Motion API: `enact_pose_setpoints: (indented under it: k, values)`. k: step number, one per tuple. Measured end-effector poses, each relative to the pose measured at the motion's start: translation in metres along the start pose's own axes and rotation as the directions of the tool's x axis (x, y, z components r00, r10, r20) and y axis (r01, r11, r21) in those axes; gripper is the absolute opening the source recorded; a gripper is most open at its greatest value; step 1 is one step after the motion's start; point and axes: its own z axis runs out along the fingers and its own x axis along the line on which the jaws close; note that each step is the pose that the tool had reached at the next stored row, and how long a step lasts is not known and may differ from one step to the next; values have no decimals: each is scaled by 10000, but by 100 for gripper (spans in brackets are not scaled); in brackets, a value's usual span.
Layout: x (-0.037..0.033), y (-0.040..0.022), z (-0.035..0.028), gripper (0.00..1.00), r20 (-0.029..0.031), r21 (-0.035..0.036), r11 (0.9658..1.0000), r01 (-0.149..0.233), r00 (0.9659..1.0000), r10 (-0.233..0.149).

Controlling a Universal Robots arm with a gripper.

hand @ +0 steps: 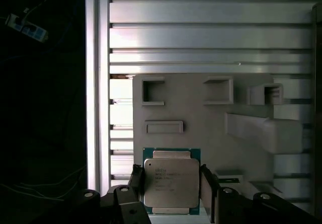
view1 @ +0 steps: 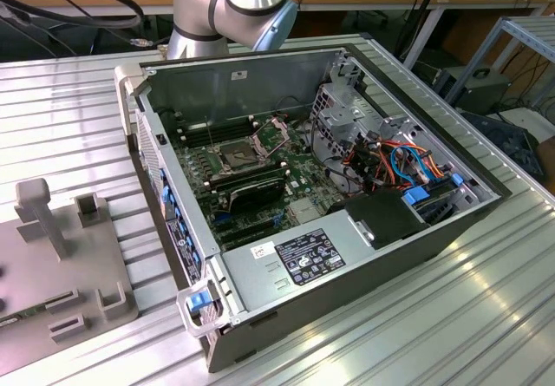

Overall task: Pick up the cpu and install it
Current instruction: 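Pick up the cpu and move it towards the insertion slot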

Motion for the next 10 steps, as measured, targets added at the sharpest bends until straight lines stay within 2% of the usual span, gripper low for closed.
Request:
enact_pose_setpoints:
  k: [10]
  values:
    - [-38, 0, 0, 55, 0, 0, 10000, 0, 10000, 0]
